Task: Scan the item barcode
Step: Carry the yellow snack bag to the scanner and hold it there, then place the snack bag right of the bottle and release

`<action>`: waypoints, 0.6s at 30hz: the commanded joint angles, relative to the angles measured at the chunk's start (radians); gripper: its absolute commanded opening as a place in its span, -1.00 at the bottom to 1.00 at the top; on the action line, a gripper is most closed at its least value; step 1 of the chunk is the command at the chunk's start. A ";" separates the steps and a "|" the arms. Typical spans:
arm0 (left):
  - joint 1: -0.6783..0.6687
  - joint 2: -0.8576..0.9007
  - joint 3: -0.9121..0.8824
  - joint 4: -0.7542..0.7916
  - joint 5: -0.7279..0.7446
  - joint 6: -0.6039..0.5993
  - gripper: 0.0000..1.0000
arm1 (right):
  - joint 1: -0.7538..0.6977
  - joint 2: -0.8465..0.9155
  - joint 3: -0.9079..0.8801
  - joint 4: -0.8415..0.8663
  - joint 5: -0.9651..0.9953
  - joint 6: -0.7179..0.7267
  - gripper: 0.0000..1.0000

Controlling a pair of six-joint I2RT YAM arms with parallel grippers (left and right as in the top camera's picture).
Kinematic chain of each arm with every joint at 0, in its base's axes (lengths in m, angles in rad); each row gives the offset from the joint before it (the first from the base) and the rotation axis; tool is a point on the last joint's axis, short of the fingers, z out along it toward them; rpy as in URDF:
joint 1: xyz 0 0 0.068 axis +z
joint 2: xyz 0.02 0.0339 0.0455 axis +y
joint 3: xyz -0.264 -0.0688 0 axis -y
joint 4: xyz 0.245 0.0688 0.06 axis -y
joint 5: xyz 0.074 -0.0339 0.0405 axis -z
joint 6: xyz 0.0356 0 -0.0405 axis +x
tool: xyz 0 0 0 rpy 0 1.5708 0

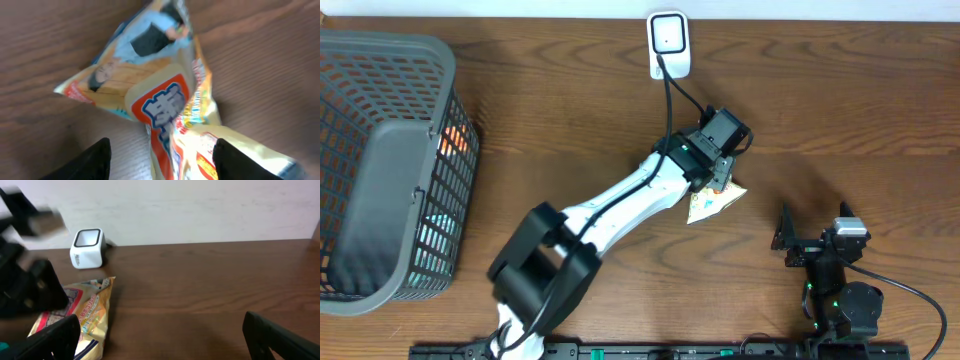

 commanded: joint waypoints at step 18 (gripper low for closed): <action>0.105 -0.749 0.021 -0.186 -0.435 0.177 0.79 | 0.007 -0.002 -0.001 -0.004 -0.001 -0.012 0.98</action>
